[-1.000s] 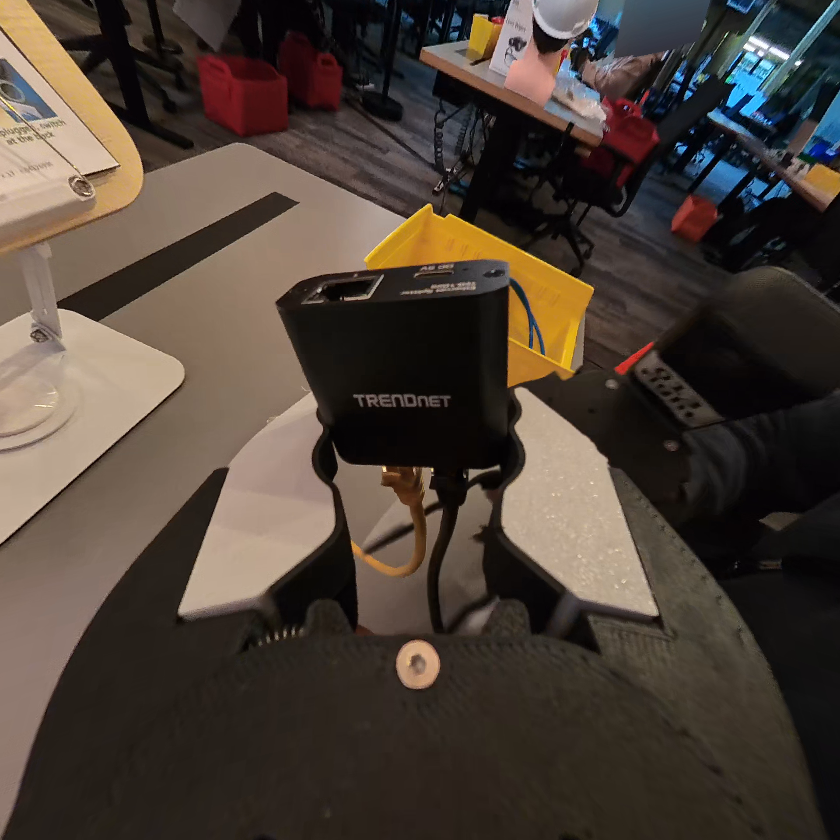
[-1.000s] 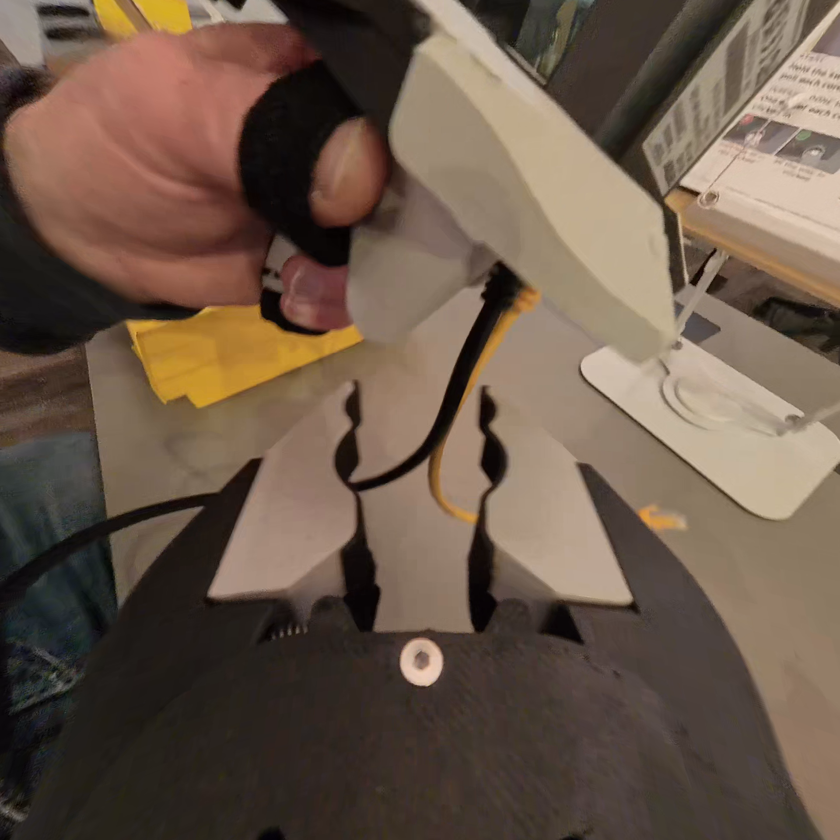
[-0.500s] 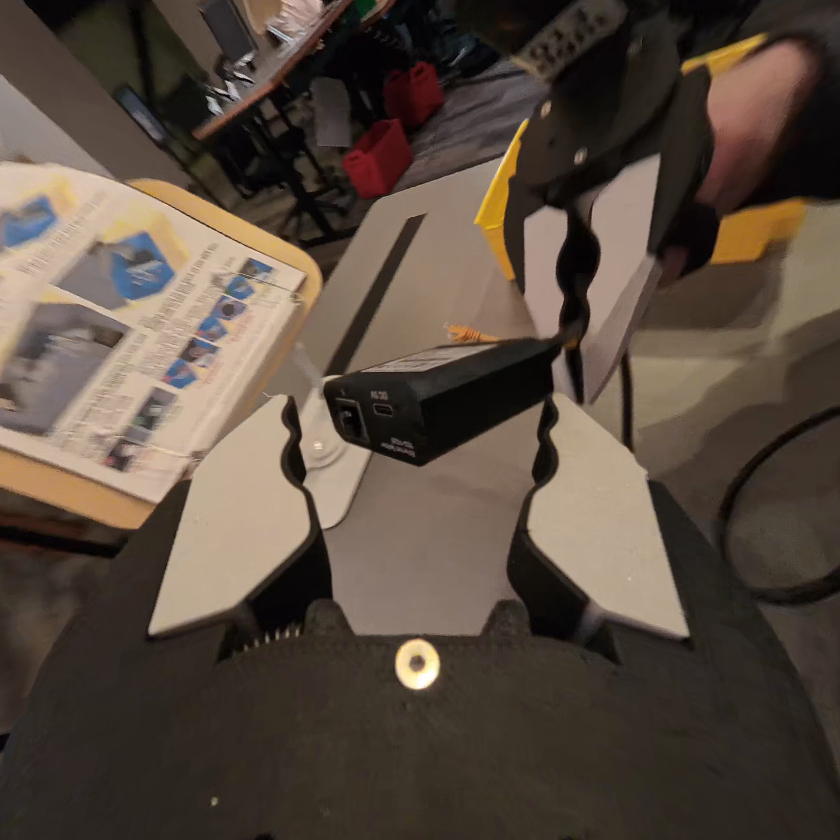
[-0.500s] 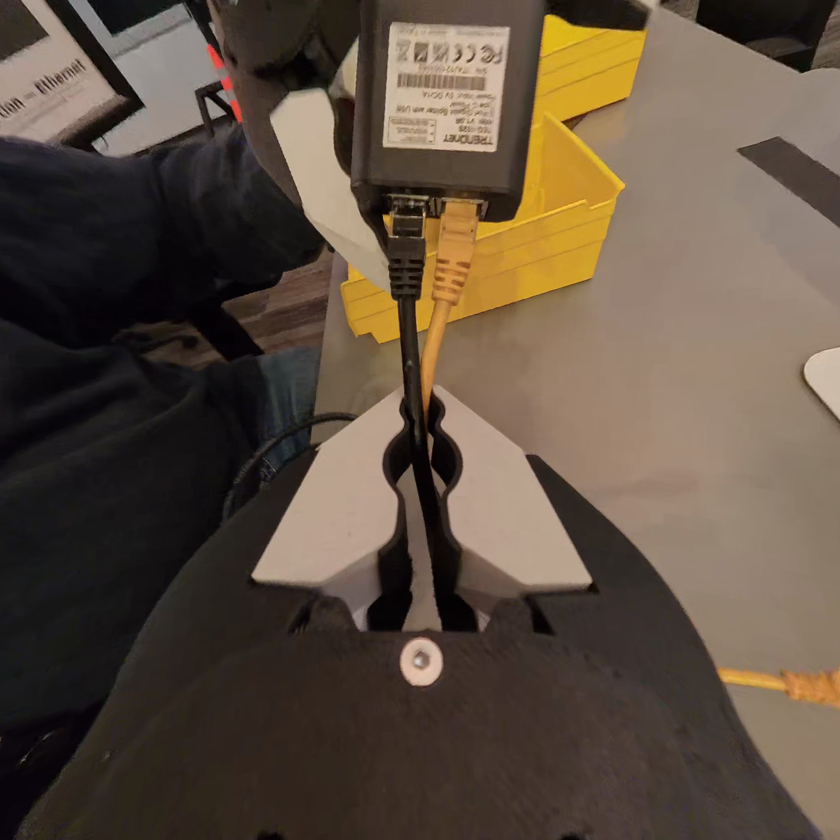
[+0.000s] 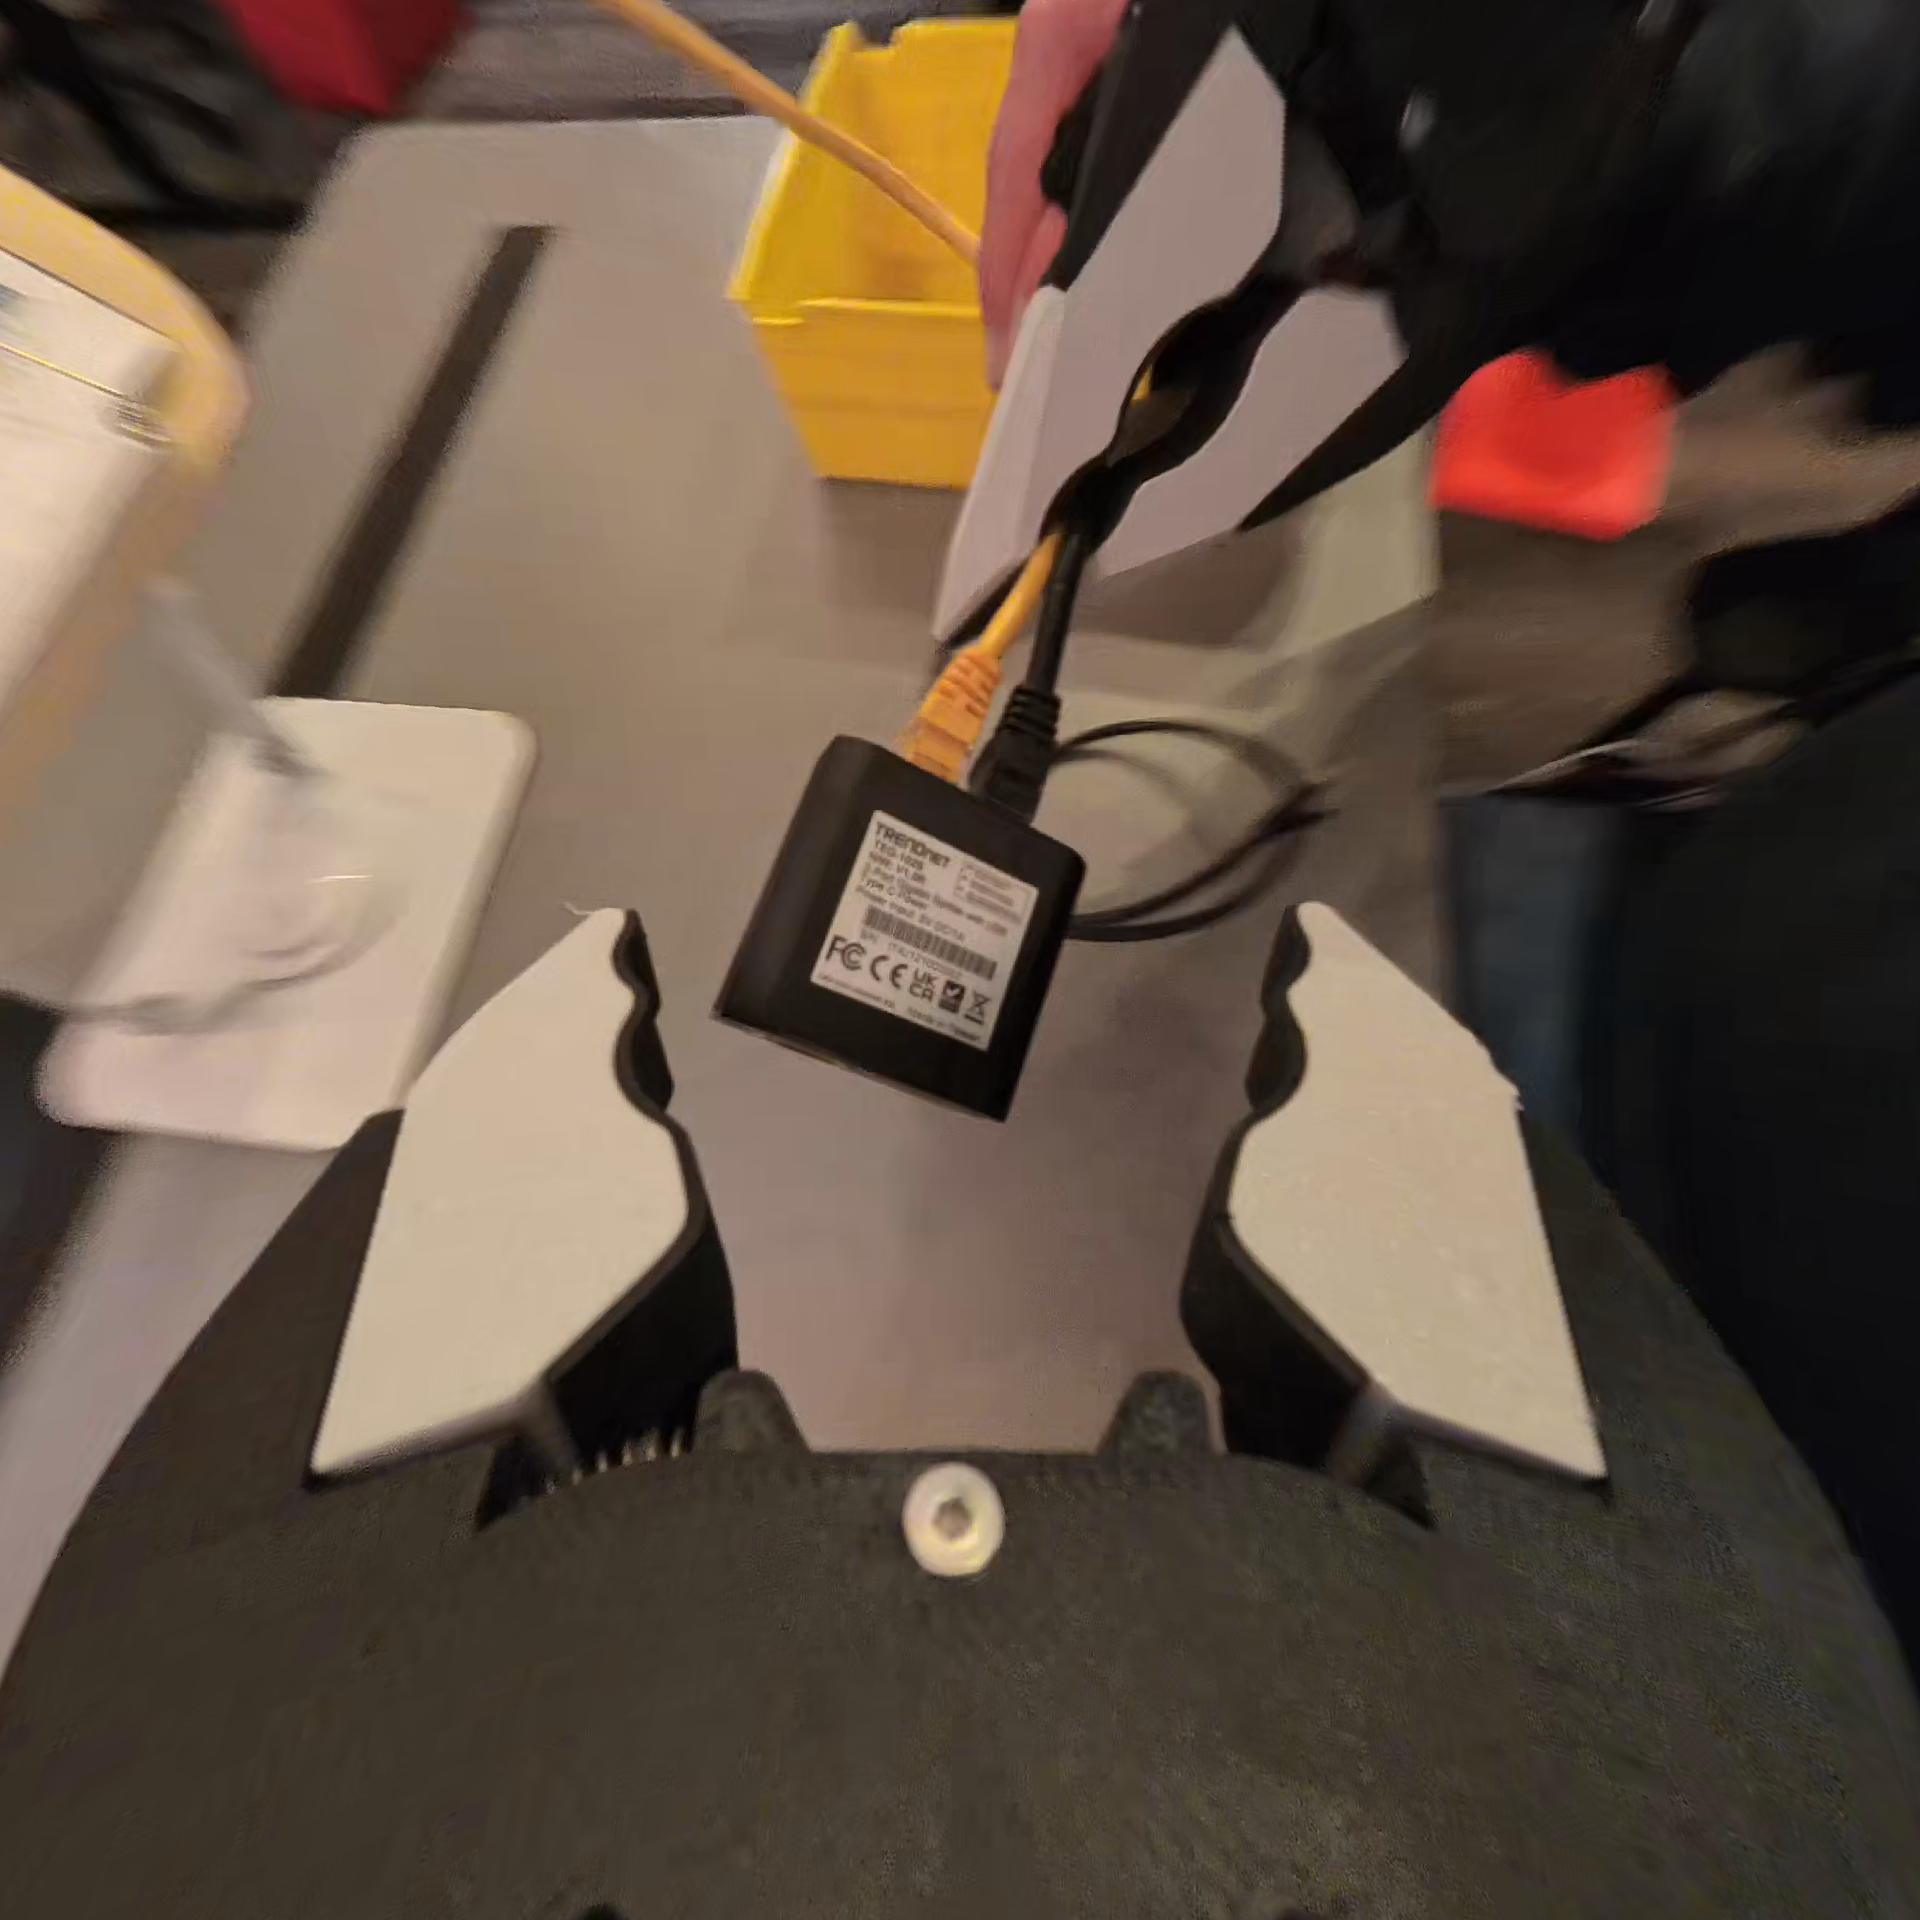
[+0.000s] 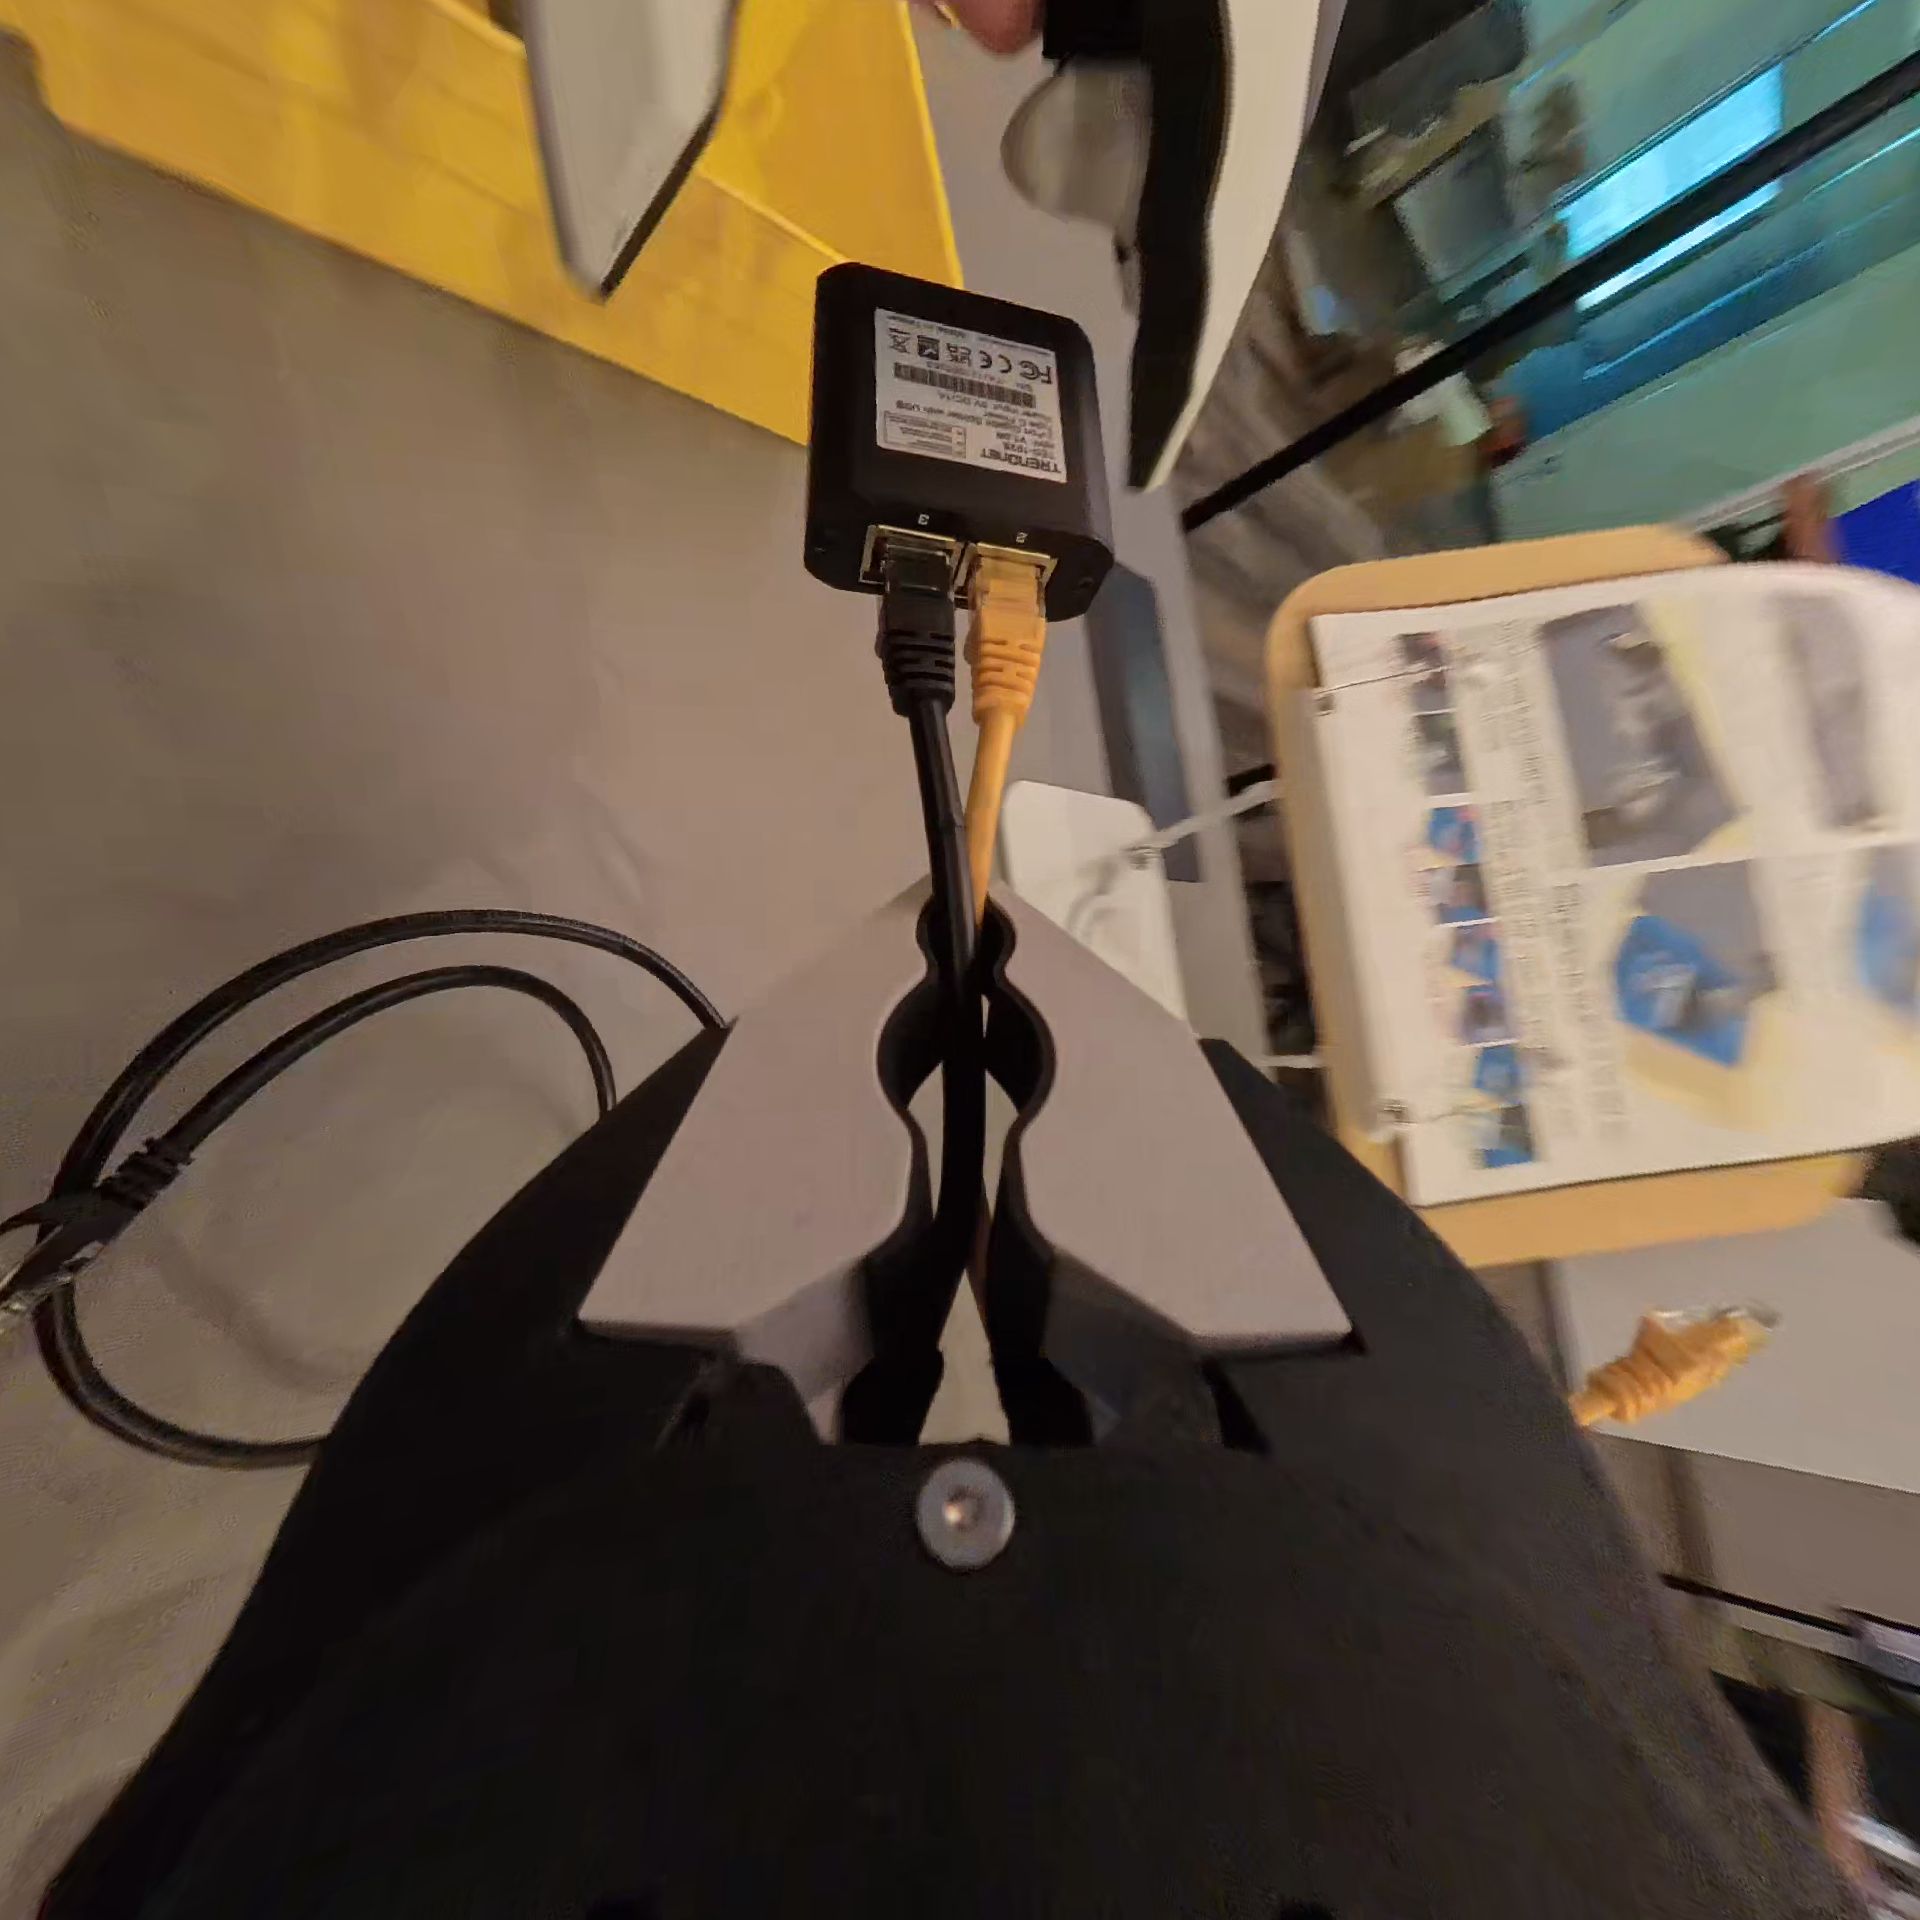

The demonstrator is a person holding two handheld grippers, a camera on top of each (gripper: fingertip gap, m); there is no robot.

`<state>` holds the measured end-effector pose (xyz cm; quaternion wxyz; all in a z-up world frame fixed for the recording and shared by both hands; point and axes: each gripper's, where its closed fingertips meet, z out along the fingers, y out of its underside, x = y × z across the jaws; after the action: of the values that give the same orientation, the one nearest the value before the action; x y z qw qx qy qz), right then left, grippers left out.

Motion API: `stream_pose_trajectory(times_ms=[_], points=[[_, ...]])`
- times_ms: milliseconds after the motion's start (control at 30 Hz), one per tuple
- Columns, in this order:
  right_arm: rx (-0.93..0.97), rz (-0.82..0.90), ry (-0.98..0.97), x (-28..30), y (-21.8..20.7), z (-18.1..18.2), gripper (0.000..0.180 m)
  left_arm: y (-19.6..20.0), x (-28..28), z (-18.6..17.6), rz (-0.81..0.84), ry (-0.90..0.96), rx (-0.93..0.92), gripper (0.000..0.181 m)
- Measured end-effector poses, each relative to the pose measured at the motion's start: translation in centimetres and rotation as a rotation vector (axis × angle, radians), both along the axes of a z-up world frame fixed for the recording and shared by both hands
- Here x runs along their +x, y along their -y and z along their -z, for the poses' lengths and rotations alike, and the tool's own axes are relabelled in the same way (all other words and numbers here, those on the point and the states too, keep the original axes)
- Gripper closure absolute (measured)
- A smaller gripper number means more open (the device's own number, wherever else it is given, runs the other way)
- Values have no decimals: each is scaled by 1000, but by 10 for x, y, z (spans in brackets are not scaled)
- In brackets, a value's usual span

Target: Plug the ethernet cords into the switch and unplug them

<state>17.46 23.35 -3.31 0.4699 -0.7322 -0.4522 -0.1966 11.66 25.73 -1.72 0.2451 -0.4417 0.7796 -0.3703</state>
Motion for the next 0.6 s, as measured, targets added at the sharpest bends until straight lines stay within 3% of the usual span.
stream_pose_trajectory(times_ms=[33, 100, 200, 300, 433, 533, 600], points=[[37, 2, 56, 1, 1, -3, 180, 5, -4, 3, 49, -65, -119, 72], [106, -5, 177, 1, 3, -8, 180, 10, -8, 11, 118, -186, -270, 73], [171, -43, 271, -7, 8, -11, 180, 23, -12, 26, 222, -294, -328, 88], [190, -64, 320, -8, 10, -9, 180, 38, -19, 40, 316, -364, -272, 139], [119, -33, 269, 3, 8, 7, 178, 34, -9, 48, 245, -293, -137, 141], [63, -19, 206, 8, 12, 16, 144, 23, 0, 51, 152, -191, 93, 144], [59, -25, 106, 3, 18, 10, 136, 21, 7, 41, 89, -97, 189, 144]])
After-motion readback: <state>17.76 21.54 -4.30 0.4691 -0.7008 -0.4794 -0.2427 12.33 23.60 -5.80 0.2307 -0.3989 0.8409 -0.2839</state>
